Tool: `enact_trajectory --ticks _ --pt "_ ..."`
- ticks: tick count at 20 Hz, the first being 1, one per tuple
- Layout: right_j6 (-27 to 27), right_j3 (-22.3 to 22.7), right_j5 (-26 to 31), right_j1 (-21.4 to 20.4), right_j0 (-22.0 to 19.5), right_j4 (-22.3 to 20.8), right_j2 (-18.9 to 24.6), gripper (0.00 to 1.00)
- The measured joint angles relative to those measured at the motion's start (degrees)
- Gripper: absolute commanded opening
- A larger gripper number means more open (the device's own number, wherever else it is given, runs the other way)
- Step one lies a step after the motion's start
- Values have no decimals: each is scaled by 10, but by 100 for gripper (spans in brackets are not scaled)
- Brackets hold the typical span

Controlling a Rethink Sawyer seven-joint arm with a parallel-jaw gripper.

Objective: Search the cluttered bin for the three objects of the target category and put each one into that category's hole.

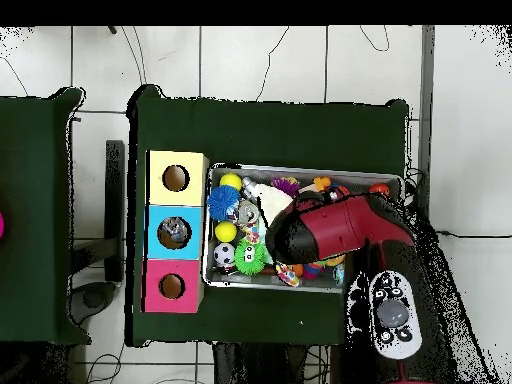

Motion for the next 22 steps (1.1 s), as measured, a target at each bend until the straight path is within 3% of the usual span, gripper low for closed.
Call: enact_trajectory --ticks 13,22 --pt "0 -18 -1 58 -26 0 1 100" --pt "0 -18 -11 67 -56 8 25 100"
